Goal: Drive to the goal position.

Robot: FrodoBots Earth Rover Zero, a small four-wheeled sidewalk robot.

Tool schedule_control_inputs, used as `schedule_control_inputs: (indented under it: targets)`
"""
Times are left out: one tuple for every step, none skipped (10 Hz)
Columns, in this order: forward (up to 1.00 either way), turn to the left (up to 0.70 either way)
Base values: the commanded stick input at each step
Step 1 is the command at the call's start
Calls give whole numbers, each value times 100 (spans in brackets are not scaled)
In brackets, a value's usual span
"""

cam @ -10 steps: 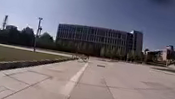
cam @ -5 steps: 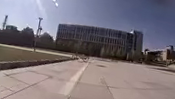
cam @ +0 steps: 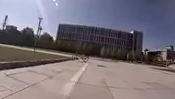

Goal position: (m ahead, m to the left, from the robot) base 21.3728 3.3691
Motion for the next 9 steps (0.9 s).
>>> schedule_control_inputs:
  targets:
    - [6,0]
    - [6,0]
    - [6,0]
    - [6,0]
    - [6,0]
    - [6,0]
    - [6,0]
    - [6,0]
    - [6,0]
